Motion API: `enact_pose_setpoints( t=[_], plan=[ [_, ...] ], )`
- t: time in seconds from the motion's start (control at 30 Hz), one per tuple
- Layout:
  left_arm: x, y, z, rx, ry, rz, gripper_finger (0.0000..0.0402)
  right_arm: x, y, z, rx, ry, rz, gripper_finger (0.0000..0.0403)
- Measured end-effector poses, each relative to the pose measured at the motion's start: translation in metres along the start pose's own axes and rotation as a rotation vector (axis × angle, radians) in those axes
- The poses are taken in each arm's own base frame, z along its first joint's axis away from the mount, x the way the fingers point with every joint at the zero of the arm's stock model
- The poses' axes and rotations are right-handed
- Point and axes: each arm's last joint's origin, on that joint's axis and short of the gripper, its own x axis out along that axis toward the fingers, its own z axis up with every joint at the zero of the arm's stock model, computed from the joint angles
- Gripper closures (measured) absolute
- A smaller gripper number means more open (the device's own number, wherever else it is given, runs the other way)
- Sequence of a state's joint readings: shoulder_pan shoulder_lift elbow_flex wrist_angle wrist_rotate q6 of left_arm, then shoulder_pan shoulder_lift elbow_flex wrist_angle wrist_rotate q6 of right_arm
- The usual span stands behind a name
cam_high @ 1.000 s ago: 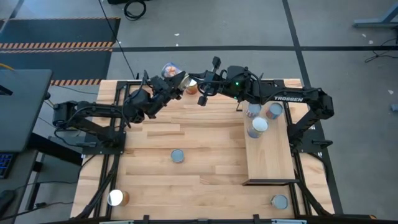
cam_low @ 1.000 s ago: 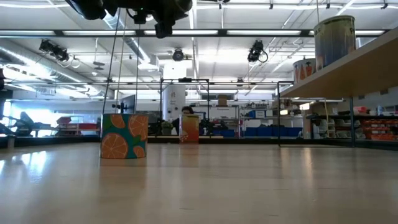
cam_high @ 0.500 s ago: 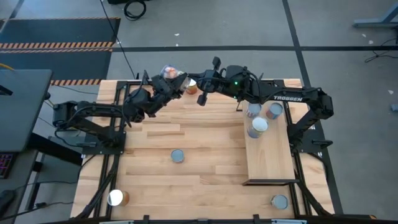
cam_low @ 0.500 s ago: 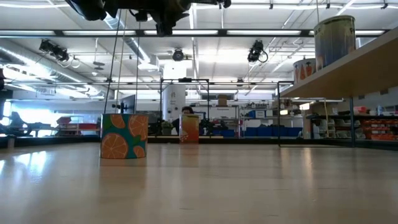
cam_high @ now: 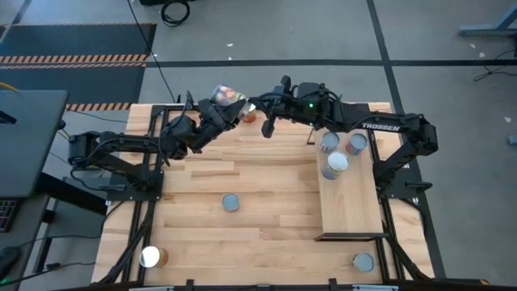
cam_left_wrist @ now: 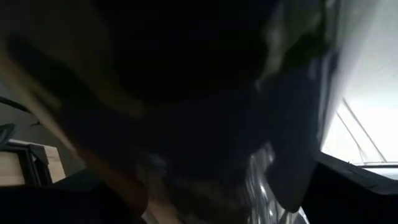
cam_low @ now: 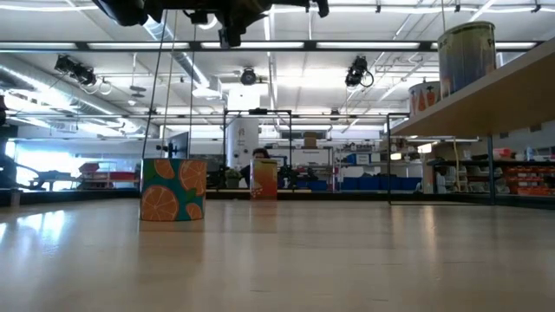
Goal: Pick and place cans onto a shelf
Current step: Put the canned peaches on the shelf
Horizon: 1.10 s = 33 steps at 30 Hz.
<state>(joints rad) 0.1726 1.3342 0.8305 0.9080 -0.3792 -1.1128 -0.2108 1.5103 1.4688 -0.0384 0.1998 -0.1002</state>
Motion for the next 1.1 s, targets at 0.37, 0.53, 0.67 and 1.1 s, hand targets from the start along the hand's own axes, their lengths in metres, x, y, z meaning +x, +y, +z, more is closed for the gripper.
enact_pose_setpoints(
  t=[0.37, 0.53, 0.67, 1.1],
  plan=[
    [0.0, 0.0, -0.001, 0.074, 0.043, -0.021, 0.0046, -0.003, -0.014, 0.008, 0.011, -0.055, -0.149, 0.0403],
    [-0.002, 0.003, -0.007, 0.149, 0.118, -0.013, 0.0046, -0.016, -0.031, 0.023, 0.029, -0.129, -0.26, 0.0403],
    [-0.003, 0.006, -0.012, 0.231, 0.206, -0.015, 0.0046, -0.036, -0.045, 0.032, 0.081, -0.135, -0.264, 0.0403],
    [-0.027, 0.003, 0.001, 0.494, 0.386, 0.206, 0.0047, -0.15, -0.058, 0.063, 0.348, 0.279, -0.117, 0.0403]
  ],
)
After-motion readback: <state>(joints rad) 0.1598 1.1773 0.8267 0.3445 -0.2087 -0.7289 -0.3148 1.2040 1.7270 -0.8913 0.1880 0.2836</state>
